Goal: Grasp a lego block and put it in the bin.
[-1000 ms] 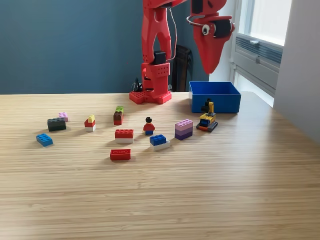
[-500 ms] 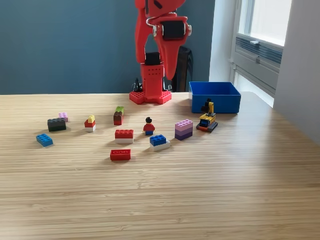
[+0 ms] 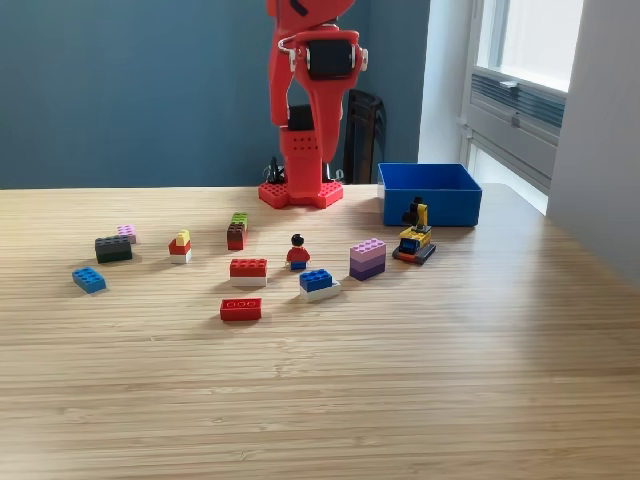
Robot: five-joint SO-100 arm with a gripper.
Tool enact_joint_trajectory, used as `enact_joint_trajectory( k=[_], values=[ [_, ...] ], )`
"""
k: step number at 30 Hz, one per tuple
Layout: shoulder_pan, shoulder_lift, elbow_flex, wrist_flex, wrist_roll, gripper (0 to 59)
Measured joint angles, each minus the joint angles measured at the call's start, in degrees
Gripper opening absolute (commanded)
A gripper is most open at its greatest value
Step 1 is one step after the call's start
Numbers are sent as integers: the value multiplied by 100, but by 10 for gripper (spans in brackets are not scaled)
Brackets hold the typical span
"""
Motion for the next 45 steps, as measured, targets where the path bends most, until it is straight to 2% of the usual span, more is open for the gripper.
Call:
enact_joint_trajectory(
  k=[17, 24, 27, 30, 37, 45],
  values=[
    [-88, 0, 545, -387, -185, 1],
    [-193, 0, 932, -387, 149, 3],
    [-202, 0, 1230, -439, 44, 116],
    [-176, 0, 1433, -527, -114, 180],
    [-9, 18, 1740, -694, -580, 221],
    [-9, 62, 2689, -1011, -993, 234]
  ],
)
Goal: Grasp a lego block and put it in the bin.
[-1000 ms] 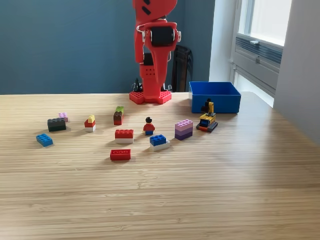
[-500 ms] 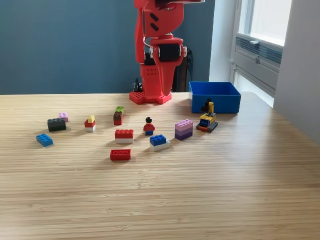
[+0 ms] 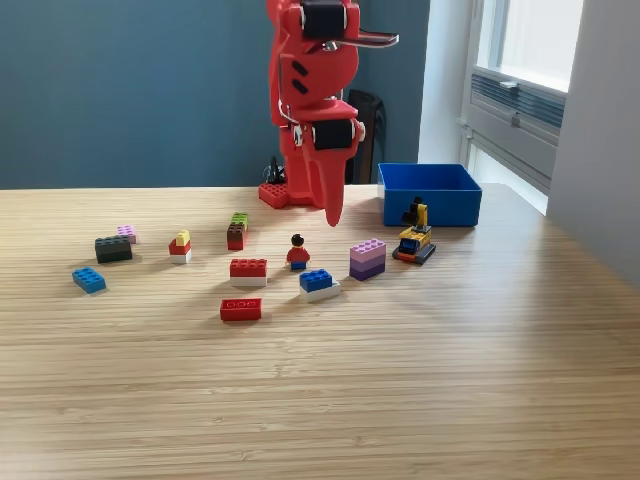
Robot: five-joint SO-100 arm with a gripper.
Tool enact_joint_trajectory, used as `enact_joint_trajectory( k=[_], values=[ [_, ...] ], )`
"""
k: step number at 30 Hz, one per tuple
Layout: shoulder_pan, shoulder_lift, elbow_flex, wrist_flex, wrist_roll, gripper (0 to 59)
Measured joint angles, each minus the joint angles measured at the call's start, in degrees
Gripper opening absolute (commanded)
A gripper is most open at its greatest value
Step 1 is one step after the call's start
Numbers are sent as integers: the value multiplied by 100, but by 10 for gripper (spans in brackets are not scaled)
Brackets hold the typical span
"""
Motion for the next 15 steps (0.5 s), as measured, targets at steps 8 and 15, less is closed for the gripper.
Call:
enact_joint_trajectory(
  k=[8, 15],
  values=[
    [448, 9, 1143, -791, -536, 228],
    [694, 18, 1617, -1389, -914, 227]
  ],
)
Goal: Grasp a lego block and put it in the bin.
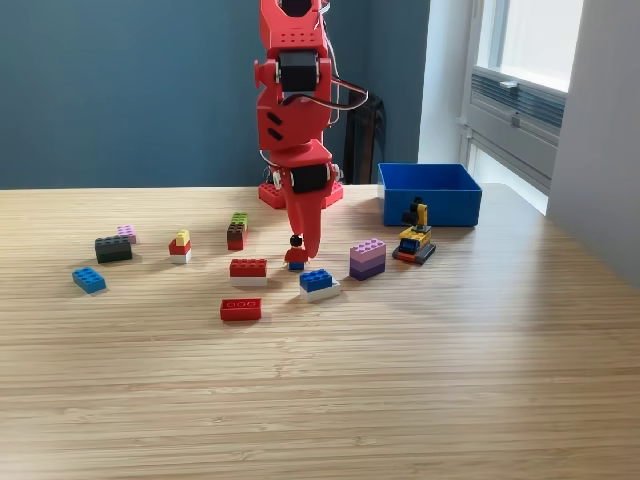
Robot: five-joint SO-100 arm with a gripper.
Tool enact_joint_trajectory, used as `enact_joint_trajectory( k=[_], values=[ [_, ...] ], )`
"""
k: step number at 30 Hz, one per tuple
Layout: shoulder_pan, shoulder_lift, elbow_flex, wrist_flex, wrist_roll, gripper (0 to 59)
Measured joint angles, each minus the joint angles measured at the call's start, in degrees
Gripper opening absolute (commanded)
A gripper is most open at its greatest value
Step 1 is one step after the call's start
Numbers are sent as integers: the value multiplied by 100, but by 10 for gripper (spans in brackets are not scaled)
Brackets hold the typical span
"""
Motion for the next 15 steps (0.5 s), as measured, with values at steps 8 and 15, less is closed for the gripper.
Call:
enact_joint_trajectory(
  k=[8, 15],
  values=[
    [18, 62, 211, -501, -123, 249],
    [-62, 62, 211, -686, -114, 256]
  ],
)
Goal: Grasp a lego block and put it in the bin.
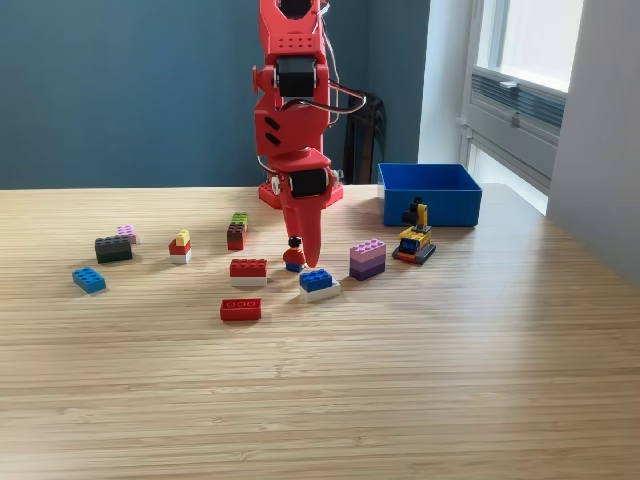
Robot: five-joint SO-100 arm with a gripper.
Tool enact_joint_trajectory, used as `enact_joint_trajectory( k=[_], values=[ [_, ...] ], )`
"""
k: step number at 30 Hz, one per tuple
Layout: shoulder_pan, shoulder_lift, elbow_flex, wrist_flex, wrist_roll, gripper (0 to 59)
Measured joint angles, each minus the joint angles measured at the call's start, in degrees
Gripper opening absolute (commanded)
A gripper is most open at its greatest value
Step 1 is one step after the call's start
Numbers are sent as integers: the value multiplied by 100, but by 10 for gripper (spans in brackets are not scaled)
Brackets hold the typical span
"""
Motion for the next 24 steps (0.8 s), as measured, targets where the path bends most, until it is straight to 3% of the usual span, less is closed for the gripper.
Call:
enact_joint_trajectory(
  k=[16, 24],
  values=[
    [-9, 0, 0, -185, 211, 245],
    [167, 0, 0, -237, 615, 212]
  ],
)
